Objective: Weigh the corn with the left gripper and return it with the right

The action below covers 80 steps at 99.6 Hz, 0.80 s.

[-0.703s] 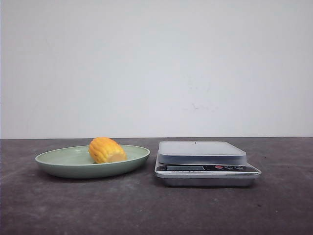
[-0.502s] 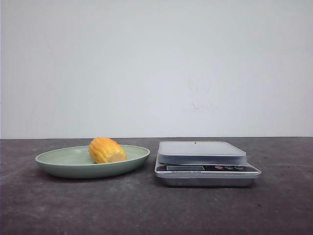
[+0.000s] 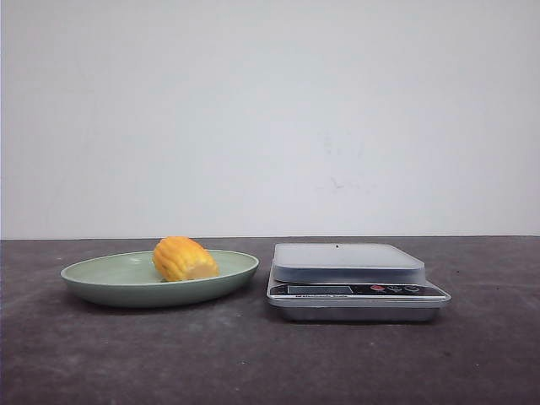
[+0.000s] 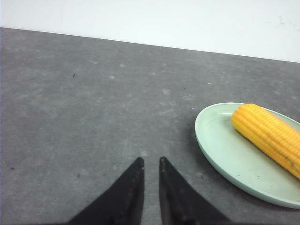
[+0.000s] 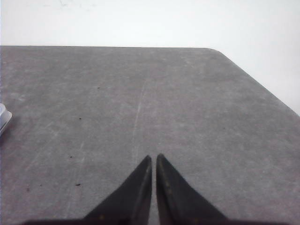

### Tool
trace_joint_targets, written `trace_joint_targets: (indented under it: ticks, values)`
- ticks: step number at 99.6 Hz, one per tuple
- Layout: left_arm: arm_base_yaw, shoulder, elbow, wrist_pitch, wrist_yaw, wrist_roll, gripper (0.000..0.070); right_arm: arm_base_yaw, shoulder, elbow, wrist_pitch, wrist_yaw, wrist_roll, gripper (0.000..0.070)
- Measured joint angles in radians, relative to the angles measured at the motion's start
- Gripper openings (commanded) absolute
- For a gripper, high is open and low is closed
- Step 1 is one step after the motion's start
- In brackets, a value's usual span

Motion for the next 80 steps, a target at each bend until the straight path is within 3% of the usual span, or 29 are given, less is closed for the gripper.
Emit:
trace_joint_targets:
  ticks: [19, 51, 80]
  values:
    - [0.000, 0.000, 0.000, 0.000, 0.000, 0.000, 0.0011, 0.000, 0.000, -0.001, 0.011, 0.000, -0.015, 0.0011]
    - [0.000, 0.000, 0.000, 0.000, 0.000, 0.000, 0.0011, 0.000, 0.000, -0.001, 0.139, 0.000, -0.025, 0.0011]
    - [0.000, 0.000, 0.000, 0.007, -0.003, 0.000, 0.0010, 0.000, 0.000, -0.001, 0.191, 0.000, 0.013, 0.0011]
